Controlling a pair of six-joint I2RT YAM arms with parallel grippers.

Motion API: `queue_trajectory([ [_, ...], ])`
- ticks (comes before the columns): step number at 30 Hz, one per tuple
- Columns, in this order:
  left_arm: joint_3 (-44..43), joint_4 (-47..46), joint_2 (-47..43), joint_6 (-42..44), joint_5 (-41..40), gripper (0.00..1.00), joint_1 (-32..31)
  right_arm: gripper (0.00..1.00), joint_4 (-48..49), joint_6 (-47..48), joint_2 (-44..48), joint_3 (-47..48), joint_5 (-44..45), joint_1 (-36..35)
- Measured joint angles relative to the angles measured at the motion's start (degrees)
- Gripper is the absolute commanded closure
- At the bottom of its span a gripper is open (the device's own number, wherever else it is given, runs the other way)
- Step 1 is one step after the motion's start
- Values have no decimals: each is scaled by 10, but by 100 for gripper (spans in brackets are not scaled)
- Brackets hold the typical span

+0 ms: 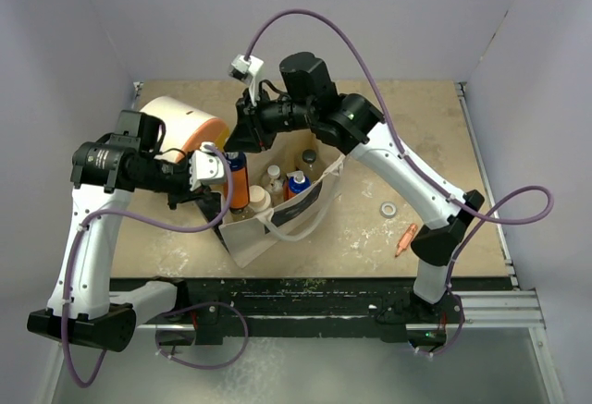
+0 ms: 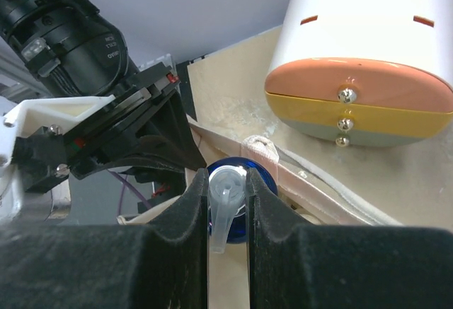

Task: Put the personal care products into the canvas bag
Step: Place the care product in the canvas bag.

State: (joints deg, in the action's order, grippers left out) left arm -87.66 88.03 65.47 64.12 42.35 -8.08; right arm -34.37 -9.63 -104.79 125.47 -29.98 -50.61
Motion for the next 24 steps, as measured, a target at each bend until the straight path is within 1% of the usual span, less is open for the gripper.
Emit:
queue_trajectory([
  [5,-10,1,3,0,-11,100,-1,100,27,-22,2,-25,-3,-1],
  [12,-21,2,5,0,-21,100,-2,100,57,-48,9,-85,-14,-1],
  [22,-21,4,5,2,-24,100,-3,100,149,-97,26,-154,-57,-1],
  [24,-21,4,5,2,-25,100,-3,100,155,-105,30,-169,-64,-1],
])
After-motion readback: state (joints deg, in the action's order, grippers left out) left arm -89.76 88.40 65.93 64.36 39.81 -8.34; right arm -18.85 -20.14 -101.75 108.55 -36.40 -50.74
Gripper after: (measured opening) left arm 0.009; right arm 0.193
